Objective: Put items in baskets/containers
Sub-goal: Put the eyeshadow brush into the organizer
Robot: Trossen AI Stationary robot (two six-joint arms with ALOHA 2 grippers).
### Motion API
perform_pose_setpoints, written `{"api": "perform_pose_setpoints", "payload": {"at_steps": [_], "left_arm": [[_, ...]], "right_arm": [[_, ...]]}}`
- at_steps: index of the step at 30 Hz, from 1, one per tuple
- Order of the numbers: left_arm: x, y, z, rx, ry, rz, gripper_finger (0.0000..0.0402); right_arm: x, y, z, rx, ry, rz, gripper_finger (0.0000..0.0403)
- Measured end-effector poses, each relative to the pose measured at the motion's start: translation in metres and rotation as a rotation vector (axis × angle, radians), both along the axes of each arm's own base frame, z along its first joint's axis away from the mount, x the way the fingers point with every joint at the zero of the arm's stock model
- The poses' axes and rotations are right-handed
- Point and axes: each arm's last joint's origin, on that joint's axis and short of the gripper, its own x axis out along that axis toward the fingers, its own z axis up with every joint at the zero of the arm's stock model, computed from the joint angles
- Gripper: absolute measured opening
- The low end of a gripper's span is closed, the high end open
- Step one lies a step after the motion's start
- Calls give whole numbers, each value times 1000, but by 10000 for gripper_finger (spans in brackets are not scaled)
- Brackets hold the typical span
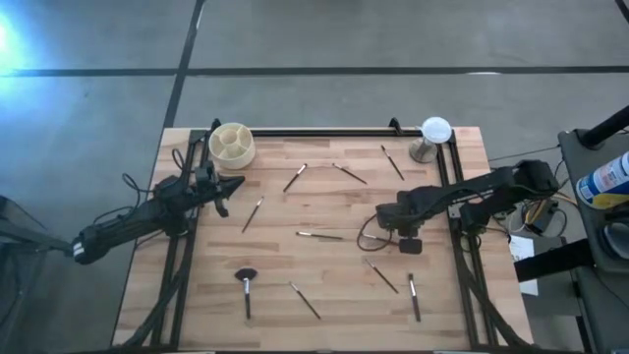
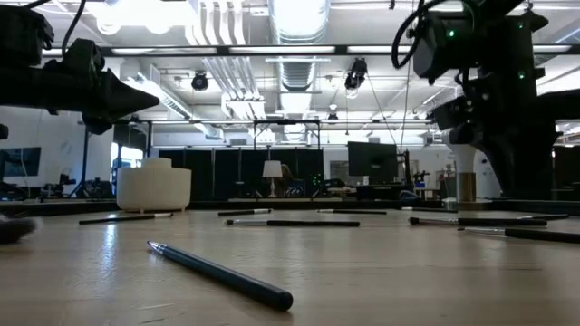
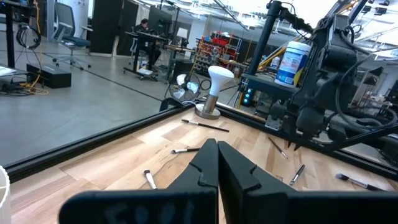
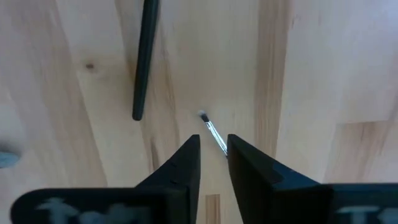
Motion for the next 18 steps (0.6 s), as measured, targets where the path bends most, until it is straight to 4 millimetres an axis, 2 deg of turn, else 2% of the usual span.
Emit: {"api": "perform_pose_setpoints", "payload": {"at_steps": [6,18], "left_arm": [[0,0,0,0,0,0,0],[0,0,0,0,0,0,0]], "right_arm": [[5,0,-13,-5,58,8,91],[10,0,-27,-8,103,39,77]]}}
